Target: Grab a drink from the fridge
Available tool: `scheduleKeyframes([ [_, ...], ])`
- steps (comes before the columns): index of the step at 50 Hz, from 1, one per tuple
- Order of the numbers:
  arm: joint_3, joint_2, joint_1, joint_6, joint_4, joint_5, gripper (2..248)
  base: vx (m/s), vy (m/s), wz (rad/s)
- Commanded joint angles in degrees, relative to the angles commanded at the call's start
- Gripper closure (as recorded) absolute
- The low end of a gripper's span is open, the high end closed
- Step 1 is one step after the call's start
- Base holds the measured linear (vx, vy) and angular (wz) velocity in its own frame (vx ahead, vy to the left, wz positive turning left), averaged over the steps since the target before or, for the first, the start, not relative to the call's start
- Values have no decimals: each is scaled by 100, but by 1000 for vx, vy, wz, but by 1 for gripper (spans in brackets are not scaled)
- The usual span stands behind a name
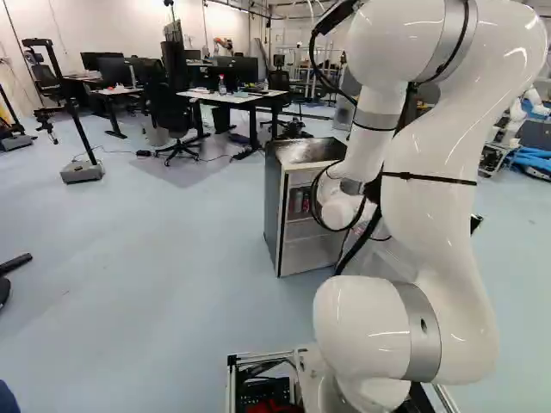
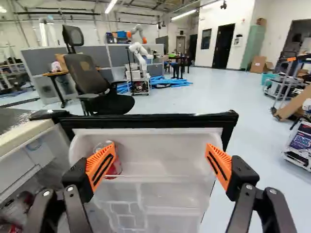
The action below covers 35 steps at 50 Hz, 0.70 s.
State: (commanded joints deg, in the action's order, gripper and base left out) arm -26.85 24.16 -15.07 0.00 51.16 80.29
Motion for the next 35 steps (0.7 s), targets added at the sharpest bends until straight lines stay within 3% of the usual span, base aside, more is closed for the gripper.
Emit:
scheduleKeyframes([
  [35, 449, -319, -103, 0, -2117, -511, 3, 0, 0, 0],
])
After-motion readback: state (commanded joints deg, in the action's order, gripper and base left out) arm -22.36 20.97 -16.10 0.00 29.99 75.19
